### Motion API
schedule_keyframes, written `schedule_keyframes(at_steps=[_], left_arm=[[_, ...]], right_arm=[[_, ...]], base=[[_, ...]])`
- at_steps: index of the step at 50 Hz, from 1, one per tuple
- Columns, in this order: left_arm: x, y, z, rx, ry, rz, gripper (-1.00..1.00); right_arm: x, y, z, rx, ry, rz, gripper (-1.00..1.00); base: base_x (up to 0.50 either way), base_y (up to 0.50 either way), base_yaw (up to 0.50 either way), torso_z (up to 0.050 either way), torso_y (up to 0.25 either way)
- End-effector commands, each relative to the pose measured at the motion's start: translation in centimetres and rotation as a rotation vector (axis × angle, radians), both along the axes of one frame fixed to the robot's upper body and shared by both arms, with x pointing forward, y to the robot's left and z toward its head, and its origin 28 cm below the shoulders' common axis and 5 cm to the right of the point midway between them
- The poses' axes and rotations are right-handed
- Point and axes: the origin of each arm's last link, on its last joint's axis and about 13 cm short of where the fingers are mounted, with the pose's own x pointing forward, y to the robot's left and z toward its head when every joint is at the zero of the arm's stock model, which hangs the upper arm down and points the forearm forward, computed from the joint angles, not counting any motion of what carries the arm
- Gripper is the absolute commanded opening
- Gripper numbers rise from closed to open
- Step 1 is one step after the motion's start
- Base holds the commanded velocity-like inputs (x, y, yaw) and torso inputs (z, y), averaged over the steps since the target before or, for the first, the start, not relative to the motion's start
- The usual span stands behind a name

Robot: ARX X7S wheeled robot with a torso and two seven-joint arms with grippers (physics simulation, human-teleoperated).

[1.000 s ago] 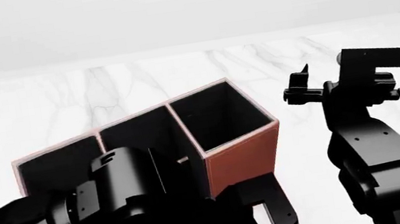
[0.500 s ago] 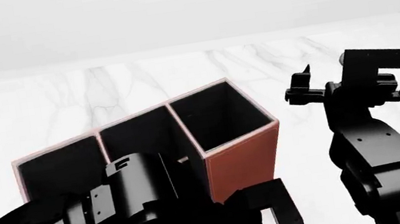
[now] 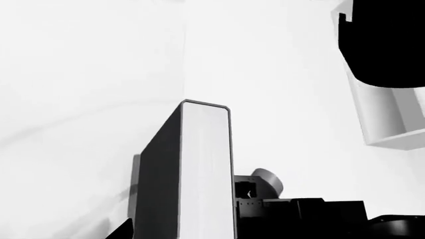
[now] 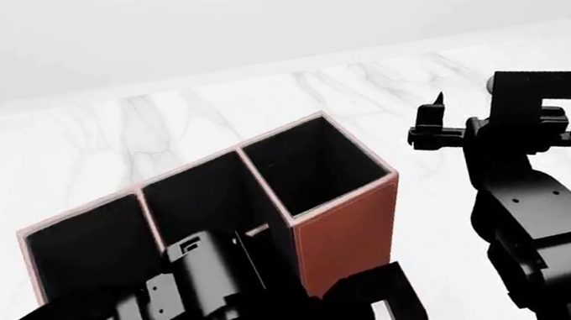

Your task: Pick up the book and place it in the left compartment of the caddy.

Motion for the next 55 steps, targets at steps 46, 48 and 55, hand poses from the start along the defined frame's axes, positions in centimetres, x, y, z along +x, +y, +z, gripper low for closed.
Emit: schedule_keyframes(at_steps=[46,48,55], left_arm=[[-1.3,4.4,2.1,0.144,-0.082,0.265,-1.00],[-1.5,4.8,2.8,0.135,-0.086,0.292,-1.00],[-2.6,5.7,4.7,0.131,-0.108,0.345,-1.00]], right_arm=[[-0.2,0.5,0.2,0.004,-0.019,0.019,1.00],[-0.3,0.4,0.3,0.007,-0.021,0.018,1.00],[-0.3,0.4,0.6,0.005,-0.026,0.015,1.00]], base=[[0.00,0.00,0.00,0.000,0.000],[0.00,0.00,0.00,0.000,0.000],[0.00,0.00,0.00,0.000,0.000]])
